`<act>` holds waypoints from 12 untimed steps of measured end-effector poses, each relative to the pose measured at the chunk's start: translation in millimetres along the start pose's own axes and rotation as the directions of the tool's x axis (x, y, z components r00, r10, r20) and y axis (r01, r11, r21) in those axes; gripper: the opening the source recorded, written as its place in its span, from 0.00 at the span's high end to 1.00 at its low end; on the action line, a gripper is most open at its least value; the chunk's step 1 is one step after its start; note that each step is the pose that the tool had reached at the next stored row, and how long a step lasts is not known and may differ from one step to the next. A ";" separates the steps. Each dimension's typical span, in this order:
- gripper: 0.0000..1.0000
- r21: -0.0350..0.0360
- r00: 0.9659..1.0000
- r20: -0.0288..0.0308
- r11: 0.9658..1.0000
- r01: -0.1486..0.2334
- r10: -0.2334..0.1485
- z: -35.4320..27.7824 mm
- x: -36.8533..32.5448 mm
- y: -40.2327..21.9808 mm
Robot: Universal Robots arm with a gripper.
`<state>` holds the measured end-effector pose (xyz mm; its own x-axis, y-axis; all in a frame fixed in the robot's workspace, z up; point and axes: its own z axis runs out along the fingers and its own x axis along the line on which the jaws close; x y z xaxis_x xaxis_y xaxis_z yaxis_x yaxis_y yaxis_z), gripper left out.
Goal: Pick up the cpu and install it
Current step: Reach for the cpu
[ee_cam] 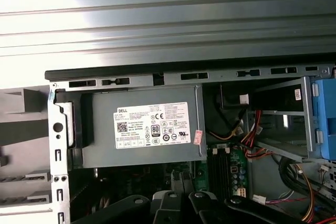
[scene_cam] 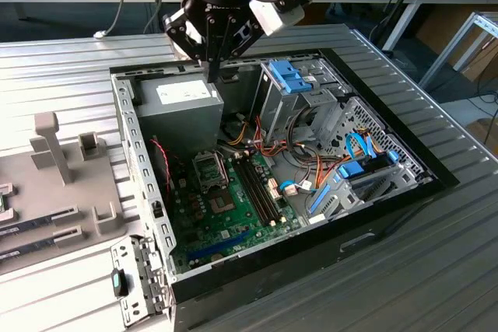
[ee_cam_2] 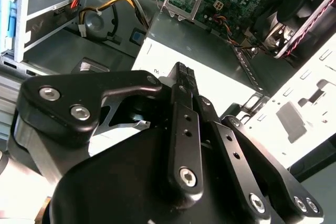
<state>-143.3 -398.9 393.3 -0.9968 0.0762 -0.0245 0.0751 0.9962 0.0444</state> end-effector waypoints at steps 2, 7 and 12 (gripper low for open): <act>0.89 0.000 1.000 0.000 1.000 0.000 0.000 0.0 0.8 -0.1; 0.89 0.000 1.000 0.000 1.000 0.000 0.000 -0.1 4.3 -0.3; 0.89 0.000 1.000 0.000 1.000 0.000 0.000 -0.2 7.3 -0.6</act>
<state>-150.6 -398.9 393.3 -0.9968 0.0762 -0.0245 0.0751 0.9962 0.0443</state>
